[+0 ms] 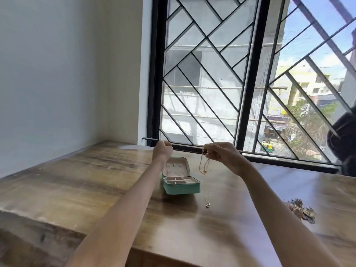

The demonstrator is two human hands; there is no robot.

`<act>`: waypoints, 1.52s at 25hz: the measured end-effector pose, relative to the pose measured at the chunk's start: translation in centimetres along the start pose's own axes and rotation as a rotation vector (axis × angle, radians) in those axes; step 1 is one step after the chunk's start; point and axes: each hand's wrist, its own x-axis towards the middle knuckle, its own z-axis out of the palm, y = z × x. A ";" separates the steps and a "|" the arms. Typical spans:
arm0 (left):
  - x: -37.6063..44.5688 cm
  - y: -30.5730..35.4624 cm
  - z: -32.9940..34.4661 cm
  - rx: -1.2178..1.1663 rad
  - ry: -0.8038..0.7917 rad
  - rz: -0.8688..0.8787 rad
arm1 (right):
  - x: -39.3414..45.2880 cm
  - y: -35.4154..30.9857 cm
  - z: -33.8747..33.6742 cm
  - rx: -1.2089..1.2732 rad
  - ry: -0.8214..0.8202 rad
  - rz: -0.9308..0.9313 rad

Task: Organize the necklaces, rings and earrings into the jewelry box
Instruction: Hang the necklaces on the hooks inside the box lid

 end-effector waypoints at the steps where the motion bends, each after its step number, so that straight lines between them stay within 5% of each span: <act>1: 0.5 -1.3 -0.3 0.087 0.057 -0.029 | 0.4 0.2 0.2 -0.001 -0.009 0.003; 9: 2.4 -4.5 0.1 -0.123 -0.241 -0.219 | 2.6 0.4 2.5 -0.095 -0.107 -0.008; 23: 1.8 -5.9 -3.2 -0.489 -0.416 -0.108 | 3.9 0.5 7.7 -0.369 -0.260 -0.015; 29: 1.5 -5.7 -3.3 -0.560 -0.432 -0.076 | 4.7 0.9 8.8 -0.716 -0.225 -0.049; 38: 1.5 -5.5 -3.0 -0.568 -0.437 -0.028 | 3.1 -0.8 7.7 -0.568 -0.306 -0.046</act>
